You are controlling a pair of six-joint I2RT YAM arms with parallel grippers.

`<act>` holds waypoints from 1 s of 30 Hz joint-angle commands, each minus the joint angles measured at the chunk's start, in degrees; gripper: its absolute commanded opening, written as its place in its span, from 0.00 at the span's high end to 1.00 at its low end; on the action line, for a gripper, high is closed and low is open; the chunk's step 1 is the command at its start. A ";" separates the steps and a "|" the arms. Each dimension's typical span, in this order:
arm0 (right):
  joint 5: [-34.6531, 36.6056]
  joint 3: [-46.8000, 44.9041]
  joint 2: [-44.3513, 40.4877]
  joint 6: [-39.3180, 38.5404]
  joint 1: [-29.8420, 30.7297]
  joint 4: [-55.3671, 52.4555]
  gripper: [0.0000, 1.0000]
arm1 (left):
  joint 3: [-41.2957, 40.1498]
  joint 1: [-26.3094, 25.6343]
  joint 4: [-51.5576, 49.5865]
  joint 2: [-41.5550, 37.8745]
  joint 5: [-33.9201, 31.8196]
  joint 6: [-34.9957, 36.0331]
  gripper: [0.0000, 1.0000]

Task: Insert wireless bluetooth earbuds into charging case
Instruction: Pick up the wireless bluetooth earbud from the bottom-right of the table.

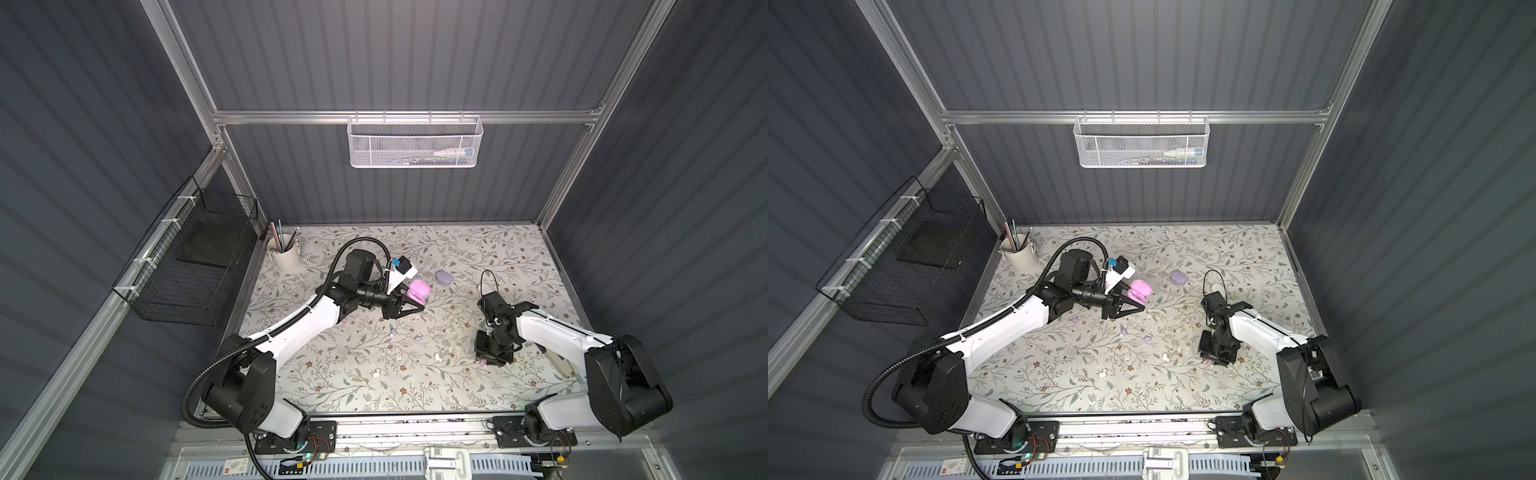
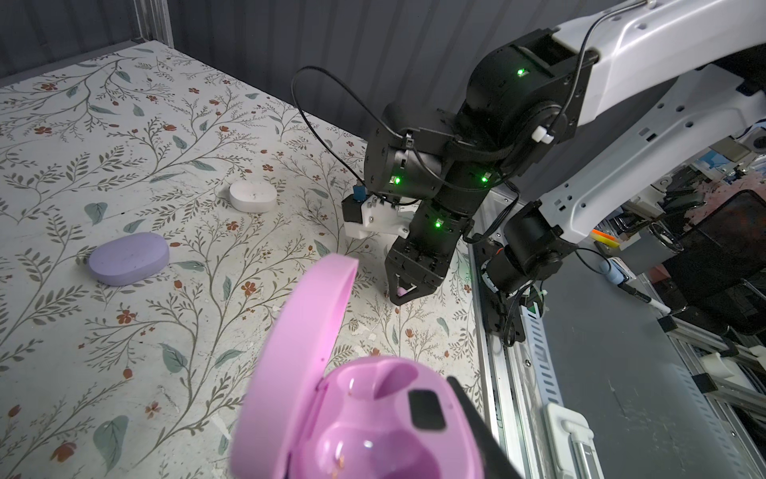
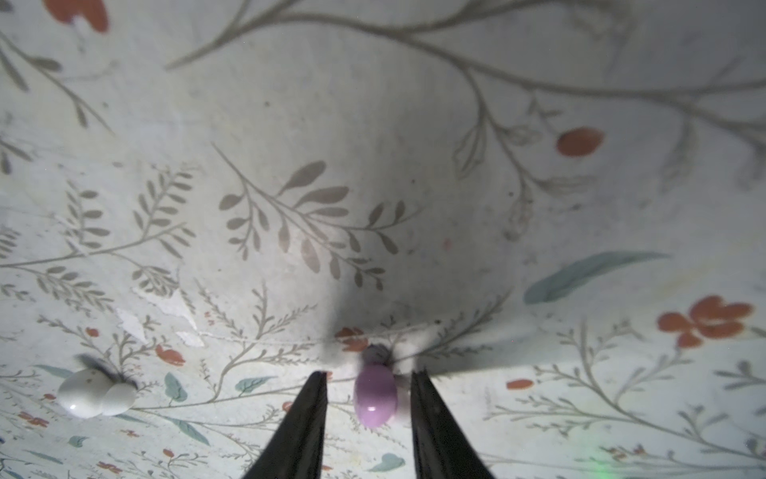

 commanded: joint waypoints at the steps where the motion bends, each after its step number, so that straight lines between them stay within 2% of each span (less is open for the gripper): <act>1: 1.31 -0.70 1.11 0.42 0.49 -0.57 0.65 | 0.66 0.16 -0.68 -1.35 0.10 1.22 0.76; 16: 1.62 0.11 2.14 1.47 1.26 -1.21 0.88 | 0.12 0.21 -0.41 -2.38 0.08 1.20 0.76; 21: -0.30 2.46 -4.49 2.08 1.22 -2.07 0.90 | -0.38 0.16 1.47 -2.70 0.50 0.38 0.76; 30: -9.85 11.34 -19.85 2.37 1.25 -1.33 0.89 | -2.15 -0.16 11.33 -2.87 2.86 -4.36 0.76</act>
